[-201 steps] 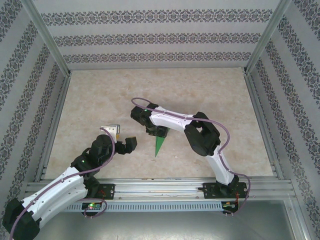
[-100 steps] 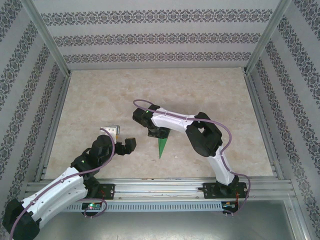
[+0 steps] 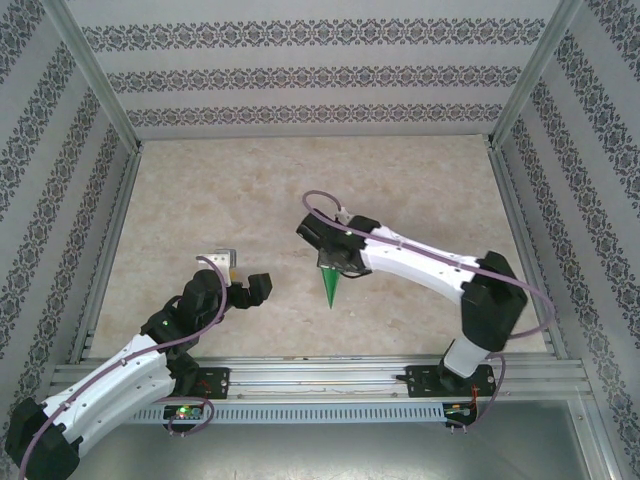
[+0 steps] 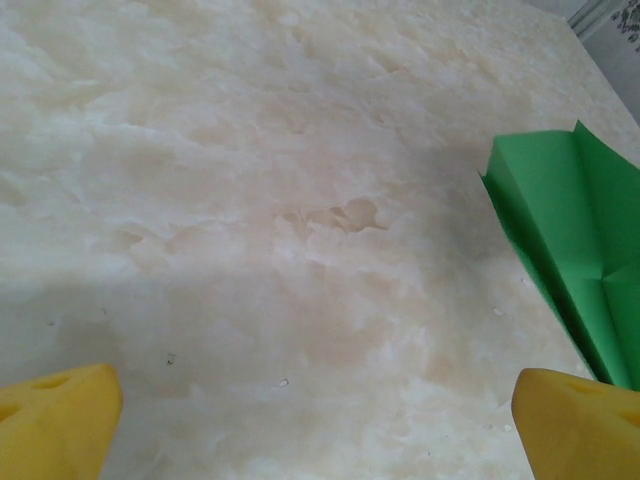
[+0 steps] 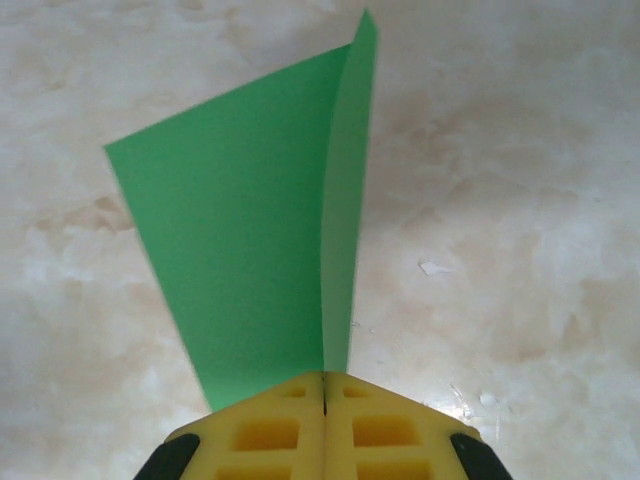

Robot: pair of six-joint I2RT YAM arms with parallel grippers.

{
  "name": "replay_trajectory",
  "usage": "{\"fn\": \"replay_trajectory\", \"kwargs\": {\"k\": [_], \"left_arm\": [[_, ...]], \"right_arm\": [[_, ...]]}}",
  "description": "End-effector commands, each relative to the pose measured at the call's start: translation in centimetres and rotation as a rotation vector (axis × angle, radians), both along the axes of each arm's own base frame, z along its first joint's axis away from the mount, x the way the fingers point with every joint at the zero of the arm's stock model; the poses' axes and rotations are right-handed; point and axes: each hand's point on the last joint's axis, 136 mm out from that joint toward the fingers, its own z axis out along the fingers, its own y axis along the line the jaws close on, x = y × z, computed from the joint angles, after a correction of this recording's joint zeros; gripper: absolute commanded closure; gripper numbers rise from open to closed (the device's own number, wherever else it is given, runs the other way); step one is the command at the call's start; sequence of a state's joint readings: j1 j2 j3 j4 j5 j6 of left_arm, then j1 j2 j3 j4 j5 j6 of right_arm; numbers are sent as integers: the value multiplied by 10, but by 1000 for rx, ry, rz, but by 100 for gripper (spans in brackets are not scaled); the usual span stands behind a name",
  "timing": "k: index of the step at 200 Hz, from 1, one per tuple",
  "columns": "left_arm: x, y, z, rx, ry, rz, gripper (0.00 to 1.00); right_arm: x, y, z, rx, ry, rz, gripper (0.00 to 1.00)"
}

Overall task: Fold a paper plane with a square sheet of paper (fold left side to right side)
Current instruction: Turn over the paper plane at the center of the table.

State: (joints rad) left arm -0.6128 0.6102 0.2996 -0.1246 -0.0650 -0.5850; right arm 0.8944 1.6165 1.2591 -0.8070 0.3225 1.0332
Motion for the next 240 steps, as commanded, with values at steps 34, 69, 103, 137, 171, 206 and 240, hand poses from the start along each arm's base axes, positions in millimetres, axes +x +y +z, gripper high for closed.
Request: {"fn": "replay_trajectory", "kwargs": {"k": [34, 69, 103, 137, 171, 206, 240], "left_arm": [[5, 8, 26, -78, -13, 80, 0], [4, 9, 38, -129, -32, 90, 0], [4, 7, 43, -152, -38, 89, 0], [5, 6, 45, -159, -35, 92, 0], [7, 5, 45, -148, -24, 85, 0], [9, 3, 44, -140, -13, 80, 0], [10, 1, 41, -138, -2, 79, 0]], "right_arm": [[15, 22, 22, 382, -141, 293, 100], [18, 18, 29, 576, -165, 378, 100], [27, 18, 33, 814, -206, 413, 100], [39, 23, 18, 930, -209, 418, 100], [59, 39, -4, 1050, -191, 394, 100], [74, 47, -43, 1049, -131, 344, 100], [75, 44, -66, 1009, -94, 312, 100]]}}
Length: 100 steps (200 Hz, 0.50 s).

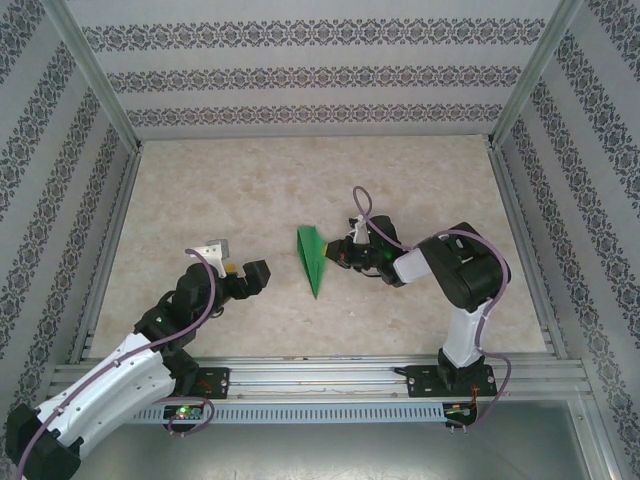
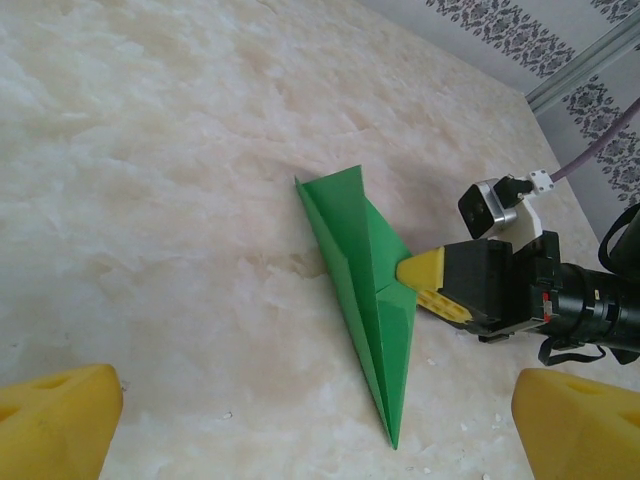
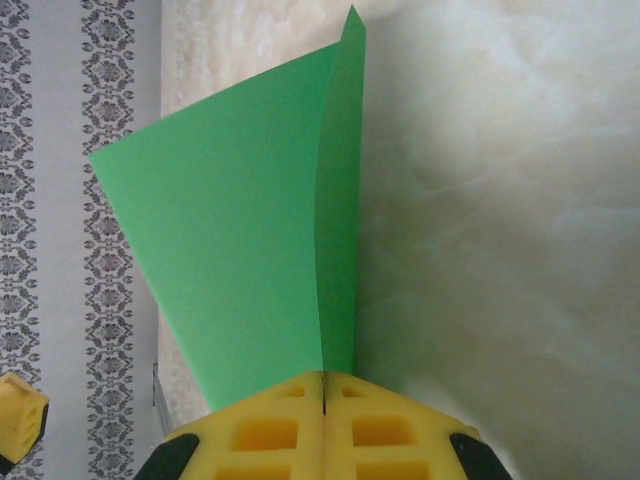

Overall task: Fold a paper plane with a square sheet of paper (fold left side to right side)
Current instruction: Turn over the paper plane at the center of the table.

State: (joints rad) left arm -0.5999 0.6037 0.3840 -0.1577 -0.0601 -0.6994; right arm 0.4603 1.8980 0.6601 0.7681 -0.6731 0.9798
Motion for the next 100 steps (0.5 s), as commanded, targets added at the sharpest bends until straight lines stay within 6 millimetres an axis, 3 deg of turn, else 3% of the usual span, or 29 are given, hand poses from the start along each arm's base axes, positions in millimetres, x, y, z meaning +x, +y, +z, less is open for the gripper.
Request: {"fn": "replay_trajectory", "kwargs": {"k": [1, 29, 48, 100], "left_arm": [[3, 2, 7, -12, 0, 17, 0], [5, 2, 2, 3, 14, 16, 0], [6, 0, -2, 9, 30, 13, 0], [10, -7, -9, 9, 53, -6, 0]], "right_arm": [[14, 7, 14, 38, -69, 2, 100], [12, -1, 1, 11, -41, -26, 99], [11, -2, 2, 2, -44, -24, 97], [10, -8, -4, -42, -26, -42, 79]]}}
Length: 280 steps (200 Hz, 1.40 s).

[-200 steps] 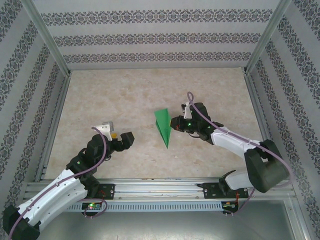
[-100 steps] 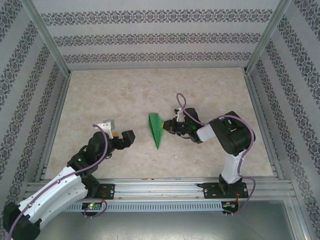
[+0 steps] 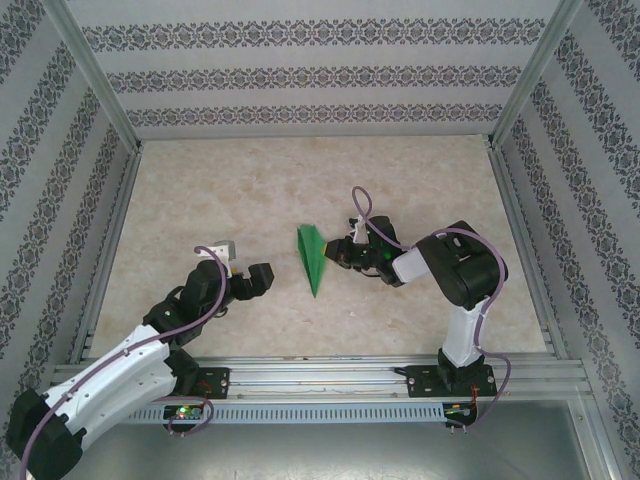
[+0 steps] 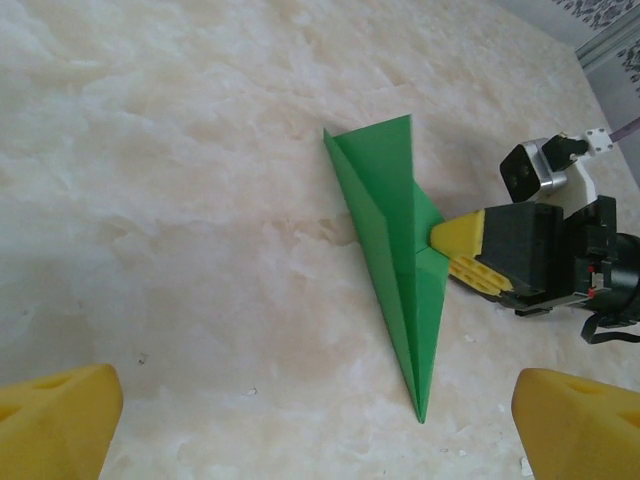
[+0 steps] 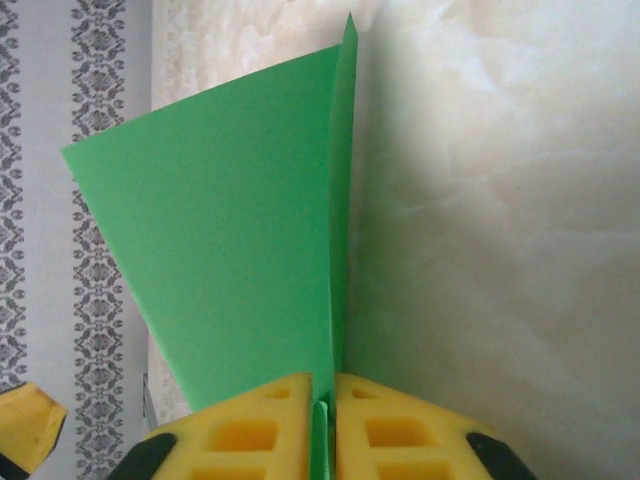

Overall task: Fold a paper plane with a square sheet of paper (fold left side to right side)
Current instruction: Turn over the paper plane at the center of the table, then pick up the paper plane at the center of the table.

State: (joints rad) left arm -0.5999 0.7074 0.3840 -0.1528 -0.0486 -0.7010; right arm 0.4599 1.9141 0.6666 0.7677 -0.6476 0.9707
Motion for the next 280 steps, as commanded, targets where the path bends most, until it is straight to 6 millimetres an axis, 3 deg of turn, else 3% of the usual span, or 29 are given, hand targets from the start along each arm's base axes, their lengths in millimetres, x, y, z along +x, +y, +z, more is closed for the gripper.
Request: {"fn": "replay_trajectory", "kwargs": {"k": [1, 54, 94, 136, 178, 233, 280], "left_arm": [[8, -3, 17, -41, -32, 4, 0], [8, -3, 14, -37, -26, 2, 0], [8, 1, 14, -24, -27, 14, 0], [8, 7, 19, -22, -47, 34, 0], [11, 8, 17, -27, -56, 38, 0], [10, 9, 14, -19, -54, 34, 0], [9, 10, 11, -18, -55, 33, 0]], "right_arm": [[5, -7, 1, -23, -21, -25, 78], [4, -13, 2, -63, -15, -42, 64], [-2, -35, 3, -184, -3, -96, 48], [-23, -47, 26, -387, -18, -12, 46], [-44, -27, 42, -513, -10, 97, 47], [-41, 6, 30, -570, 31, 156, 46], [-40, 20, 20, -597, 53, 189, 42]]}}
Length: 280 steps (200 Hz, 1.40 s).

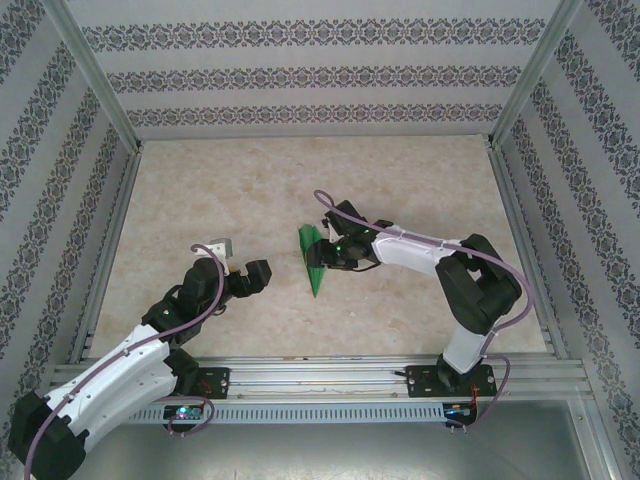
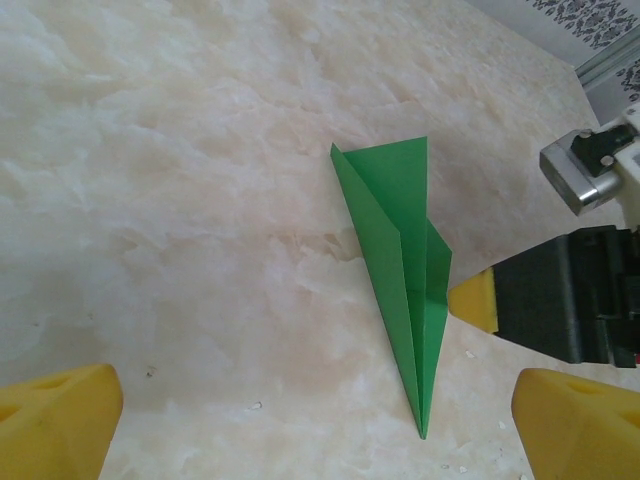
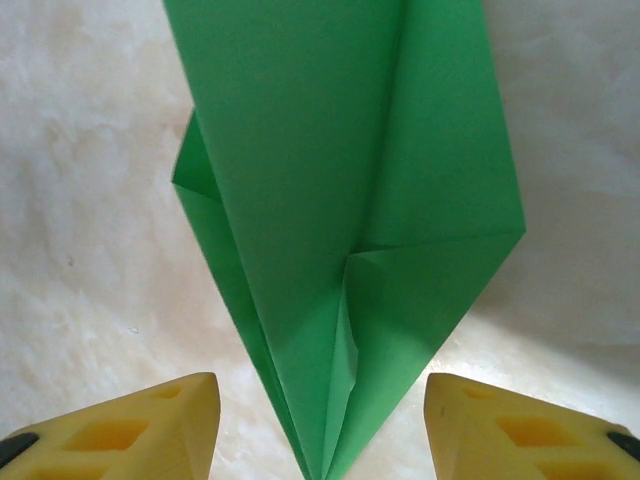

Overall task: Fold a paper plane with a square sheet of paper (fold left side to right side)
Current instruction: Pick up the paper plane at the center of the table.

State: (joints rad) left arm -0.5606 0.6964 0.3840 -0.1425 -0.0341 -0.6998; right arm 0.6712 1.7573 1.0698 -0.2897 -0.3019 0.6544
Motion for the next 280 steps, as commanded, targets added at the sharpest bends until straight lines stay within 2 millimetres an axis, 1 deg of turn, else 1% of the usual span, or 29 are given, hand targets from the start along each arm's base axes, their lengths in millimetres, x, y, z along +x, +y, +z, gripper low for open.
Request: {"fn": "replay_trajectory", "kwargs": {"k": [1, 57, 124, 163, 203, 256, 280], "left_arm": [[4, 4, 7, 0, -41, 8, 0], [5, 5, 6, 8, -42, 9, 0], [6, 7, 5, 16, -40, 15, 0], [7, 9, 6, 21, -39, 20, 0], [9, 11, 9, 38, -39, 22, 0], [12, 10, 10, 29, -38, 25, 0], [13, 10, 10, 22, -41, 31, 0]], "right_arm": [[1, 4, 0, -36, 2, 14, 42], [5, 9, -5, -69, 10, 29, 44], [5, 14, -13, -103, 32, 42, 56], [6, 16, -17, -134, 37, 44, 67], [5, 15, -26, -184, 48, 39, 74], [3, 19, -30, -222, 38, 35, 79], [2, 15, -35, -260, 33, 31, 81]]}}
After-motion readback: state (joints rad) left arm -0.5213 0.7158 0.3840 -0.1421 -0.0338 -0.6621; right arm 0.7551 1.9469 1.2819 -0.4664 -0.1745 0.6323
